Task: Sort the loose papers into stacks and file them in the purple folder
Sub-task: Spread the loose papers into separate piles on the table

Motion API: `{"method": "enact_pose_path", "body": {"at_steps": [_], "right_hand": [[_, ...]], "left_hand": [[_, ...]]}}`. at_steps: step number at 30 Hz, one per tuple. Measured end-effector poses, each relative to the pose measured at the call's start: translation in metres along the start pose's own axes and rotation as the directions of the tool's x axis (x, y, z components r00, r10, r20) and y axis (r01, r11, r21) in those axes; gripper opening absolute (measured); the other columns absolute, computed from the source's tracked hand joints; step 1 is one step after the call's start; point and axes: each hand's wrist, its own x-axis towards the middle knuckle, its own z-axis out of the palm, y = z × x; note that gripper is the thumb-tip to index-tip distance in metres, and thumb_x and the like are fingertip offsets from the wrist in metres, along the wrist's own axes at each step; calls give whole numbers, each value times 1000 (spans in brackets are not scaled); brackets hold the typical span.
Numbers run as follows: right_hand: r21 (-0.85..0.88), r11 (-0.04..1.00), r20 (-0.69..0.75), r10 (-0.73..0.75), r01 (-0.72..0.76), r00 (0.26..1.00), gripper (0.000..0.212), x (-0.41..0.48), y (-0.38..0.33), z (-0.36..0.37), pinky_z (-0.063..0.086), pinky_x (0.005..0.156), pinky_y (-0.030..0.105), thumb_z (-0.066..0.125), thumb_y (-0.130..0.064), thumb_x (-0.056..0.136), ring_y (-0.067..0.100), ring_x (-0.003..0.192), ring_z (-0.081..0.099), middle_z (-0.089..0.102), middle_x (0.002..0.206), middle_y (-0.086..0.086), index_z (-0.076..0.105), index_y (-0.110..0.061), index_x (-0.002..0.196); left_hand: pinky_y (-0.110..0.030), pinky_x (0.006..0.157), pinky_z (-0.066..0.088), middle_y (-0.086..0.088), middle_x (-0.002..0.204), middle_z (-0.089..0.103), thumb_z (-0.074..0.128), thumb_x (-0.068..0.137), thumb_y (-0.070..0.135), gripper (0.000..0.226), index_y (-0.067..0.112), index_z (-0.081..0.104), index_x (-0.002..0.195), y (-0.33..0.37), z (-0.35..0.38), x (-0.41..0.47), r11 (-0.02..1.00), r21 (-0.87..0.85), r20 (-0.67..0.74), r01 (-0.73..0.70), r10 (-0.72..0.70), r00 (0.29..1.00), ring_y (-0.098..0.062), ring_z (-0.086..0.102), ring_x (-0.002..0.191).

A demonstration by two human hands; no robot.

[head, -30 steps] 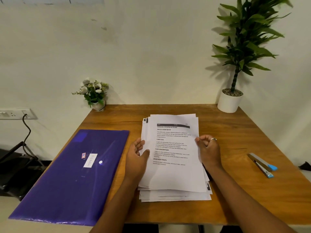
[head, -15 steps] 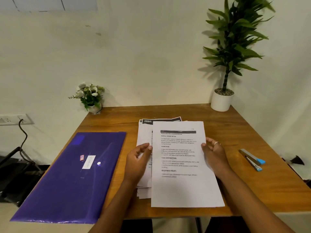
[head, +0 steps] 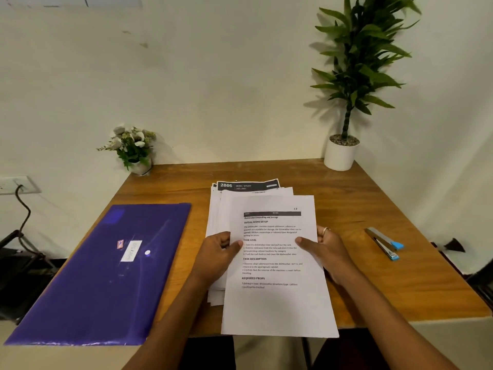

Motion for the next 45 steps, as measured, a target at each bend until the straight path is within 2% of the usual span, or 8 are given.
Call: {"method": "enact_pose_path", "body": {"at_steps": [5, 9, 12, 16, 19, 27, 39, 45], "right_hand": [[-75, 997, -55, 17, -21, 998, 29, 0, -2, -2, 63, 71, 37, 78, -13, 88, 25, 87, 77, 78, 103, 4, 65, -10, 114], [-148, 989, -5, -21, 21, 1000, 18, -10, 3, -8, 60, 68, 35, 68, 1, 90, 26, 82, 74, 76, 93, 7, 65, -14, 101], [-337, 938, 95, -56, 85, 994, 17, -16, 8, -4, 49, 56, 23, 66, 0, 90, 14, 70, 67, 74, 77, -4, 67, -16, 96], [-312, 947, 45, -72, 83, 996, 20, -11, 9, -1, 58, 72, 33, 67, 0, 90, 15, 84, 74, 78, 87, -6, 66, -18, 100], [-317, 944, 26, -86, 90, 996, 20, -9, 12, -1, 59, 82, 45, 67, 0, 89, 24, 90, 74, 78, 93, -1, 67, -15, 102], [-237, 969, -14, -74, 69, 997, 20, -1, 15, 0, 59, 88, 45, 73, -17, 91, 19, 98, 75, 78, 106, -4, 69, -16, 110], [-261, 964, -72, -72, 51, 995, 7, -4, 10, 4, 63, 80, 39, 73, -17, 93, 16, 87, 76, 78, 100, -4, 71, -20, 99], [-243, 970, -119, -31, 1, 992, 8, -7, 2, 0, 62, 74, 36, 72, -25, 94, 17, 86, 76, 77, 103, -1, 68, -21, 100]], "left_hand": [[-26, 57, 46, 4, 65, 65, 55, 101, 38, 42, 10, 61, 71, 7, 3, -3, 996, 34, -71, -80, 82, 994, -8, 60, 60], [-29, 72, 58, 6, 88, 73, 56, 103, 36, 23, 22, 72, 93, -9, 2, 5, 995, 67, -292, -80, 97, 952, -10, 69, 83], [-34, 82, 61, 9, 106, 75, 64, 99, 26, 16, 23, 73, 112, -14, -1, 9, 994, 80, -288, -72, 93, 953, -12, 71, 100], [-13, 58, 46, 13, 72, 71, 47, 107, 30, 38, 18, 68, 79, 5, 4, -1, 991, 56, -269, -118, 129, 955, -3, 65, 65], [-15, 52, 40, 14, 56, 59, 45, 107, 32, 44, 23, 54, 64, 8, 6, -4, 990, 51, -267, -129, 139, 954, -1, 52, 52], [-16, 60, 46, 17, 72, 69, 61, 101, 25, 17, 22, 73, 89, -5, 2, 4, 982, 137, -163, -127, 149, 975, -2, 62, 64], [-16, 55, 45, 18, 68, 67, 60, 101, 27, 19, 21, 70, 86, -3, 3, 4, 987, 114, -183, -114, 134, 974, -3, 59, 61], [-16, 56, 45, 10, 64, 67, 55, 103, 31, 35, 20, 66, 72, 2, 5, 0, 989, 101, -196, -108, 126, 973, -3, 61, 59]]}}
